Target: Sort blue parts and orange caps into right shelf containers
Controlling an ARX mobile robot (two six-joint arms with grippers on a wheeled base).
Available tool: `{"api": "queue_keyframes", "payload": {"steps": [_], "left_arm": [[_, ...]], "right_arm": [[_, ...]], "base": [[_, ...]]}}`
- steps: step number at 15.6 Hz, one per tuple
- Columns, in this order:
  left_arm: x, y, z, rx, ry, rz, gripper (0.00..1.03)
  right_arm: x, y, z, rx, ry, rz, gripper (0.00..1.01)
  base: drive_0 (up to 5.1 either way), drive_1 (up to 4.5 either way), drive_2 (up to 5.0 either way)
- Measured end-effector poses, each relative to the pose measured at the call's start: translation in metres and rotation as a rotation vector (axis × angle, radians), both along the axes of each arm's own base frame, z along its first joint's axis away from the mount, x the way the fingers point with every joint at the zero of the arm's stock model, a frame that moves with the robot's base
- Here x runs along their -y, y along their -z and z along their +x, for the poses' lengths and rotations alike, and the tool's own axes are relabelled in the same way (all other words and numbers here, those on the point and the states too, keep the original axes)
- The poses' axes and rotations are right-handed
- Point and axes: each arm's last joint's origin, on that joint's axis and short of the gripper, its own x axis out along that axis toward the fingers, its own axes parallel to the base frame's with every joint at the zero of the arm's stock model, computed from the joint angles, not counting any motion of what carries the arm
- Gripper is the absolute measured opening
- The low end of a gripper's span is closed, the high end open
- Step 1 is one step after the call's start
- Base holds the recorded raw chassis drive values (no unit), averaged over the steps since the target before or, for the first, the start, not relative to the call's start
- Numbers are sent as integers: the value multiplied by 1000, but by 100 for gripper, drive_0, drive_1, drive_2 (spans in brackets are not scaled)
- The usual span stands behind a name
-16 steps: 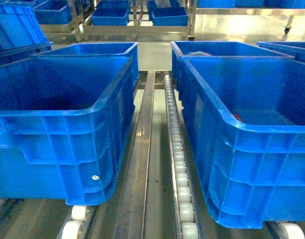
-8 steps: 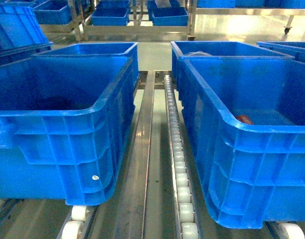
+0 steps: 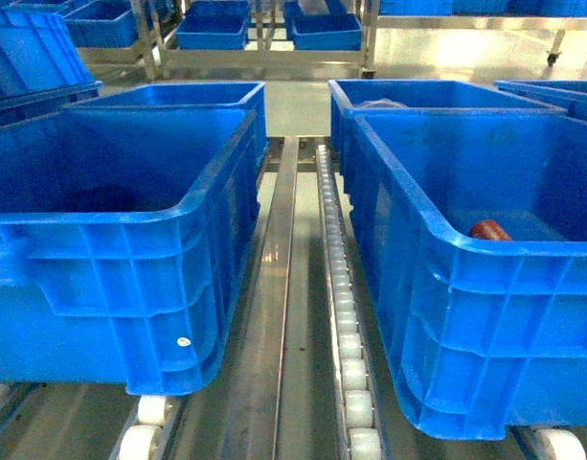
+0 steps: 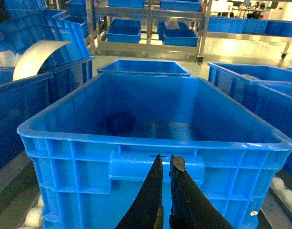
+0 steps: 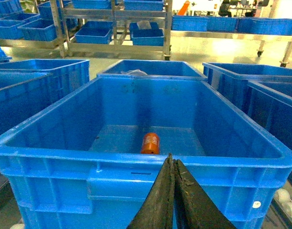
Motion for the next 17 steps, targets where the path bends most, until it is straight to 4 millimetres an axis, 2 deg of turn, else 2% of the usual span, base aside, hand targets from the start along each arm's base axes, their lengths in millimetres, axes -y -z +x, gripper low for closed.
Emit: {"api": "queue_keyframes", "payload": {"steps": [6, 13, 14, 15, 17], "left_arm": [[0, -1, -12, 7, 0, 0, 2], [0, -1, -16, 8, 0, 0, 2], [0, 6, -24, -50, 1, 0, 2], [0, 4, -27, -16, 0, 0, 2], [0, 4, -27, -14, 0, 0, 2]], "right_arm": [[0, -1, -12, 6, 0, 0, 3], [0, 0, -16, 5, 0, 0, 3], [0, 6, -25, -42, -2, 1, 3], [0, 1, -27, 14, 0, 2, 3], [0, 3, -27, -2, -1, 2, 3]], "base": [[0, 0, 0], [0, 0, 0], [0, 0, 0], [0, 0, 0], [0, 0, 0]]}}
